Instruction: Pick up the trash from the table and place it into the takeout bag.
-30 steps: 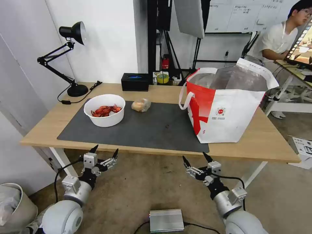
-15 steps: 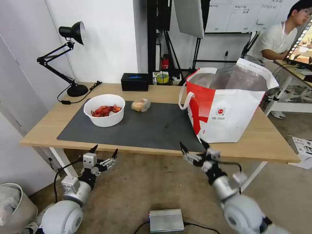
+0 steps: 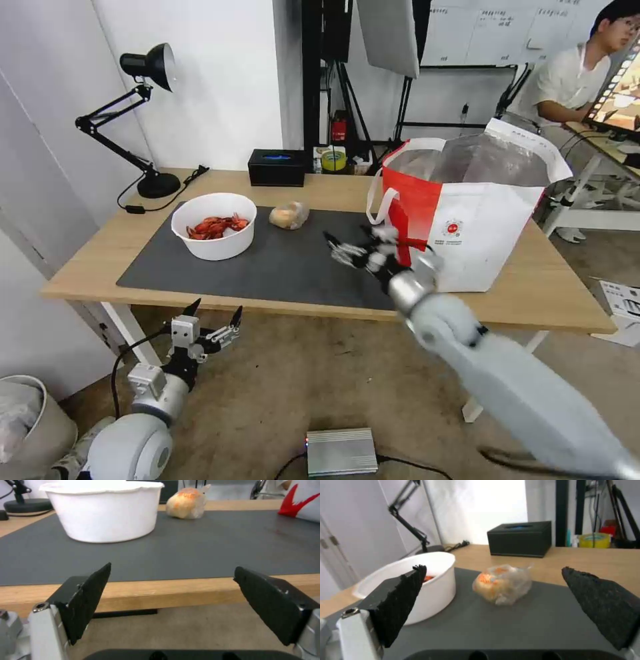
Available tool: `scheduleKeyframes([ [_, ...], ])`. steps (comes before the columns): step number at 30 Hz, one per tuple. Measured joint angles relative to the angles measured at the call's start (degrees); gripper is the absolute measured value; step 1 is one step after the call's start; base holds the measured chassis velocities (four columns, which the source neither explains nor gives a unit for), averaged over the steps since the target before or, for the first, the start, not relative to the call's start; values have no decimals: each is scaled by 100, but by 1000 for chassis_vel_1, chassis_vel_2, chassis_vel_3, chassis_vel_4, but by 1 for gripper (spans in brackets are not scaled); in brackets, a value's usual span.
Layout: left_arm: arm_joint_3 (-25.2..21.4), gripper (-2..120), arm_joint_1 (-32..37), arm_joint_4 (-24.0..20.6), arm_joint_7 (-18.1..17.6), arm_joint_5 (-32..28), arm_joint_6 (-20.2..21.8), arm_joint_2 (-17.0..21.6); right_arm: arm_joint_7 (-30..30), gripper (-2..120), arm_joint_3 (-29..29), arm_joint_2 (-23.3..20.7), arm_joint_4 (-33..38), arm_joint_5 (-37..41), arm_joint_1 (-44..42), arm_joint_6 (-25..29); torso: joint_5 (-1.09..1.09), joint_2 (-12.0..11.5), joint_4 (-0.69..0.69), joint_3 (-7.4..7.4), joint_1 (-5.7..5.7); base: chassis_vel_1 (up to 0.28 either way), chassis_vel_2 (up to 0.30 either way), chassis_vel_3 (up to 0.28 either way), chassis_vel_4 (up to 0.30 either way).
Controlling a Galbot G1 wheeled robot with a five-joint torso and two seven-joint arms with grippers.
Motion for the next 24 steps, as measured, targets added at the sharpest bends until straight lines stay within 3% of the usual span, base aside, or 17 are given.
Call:
scheduleKeyframes([
  [7, -52, 100, 25, -17, -91, -79, -3, 62, -268, 100, -467, 889, -1827, -125, 915, -128, 0, 0, -2, 0, 0, 0, 0, 0, 0],
  [24, -260, 100, 279, -128, -119, -146, -58, 69, -1272, 100, -583, 2183, -4285, -541, 2032, -64, 0, 1, -2, -1, -1, 0, 0, 0, 0],
])
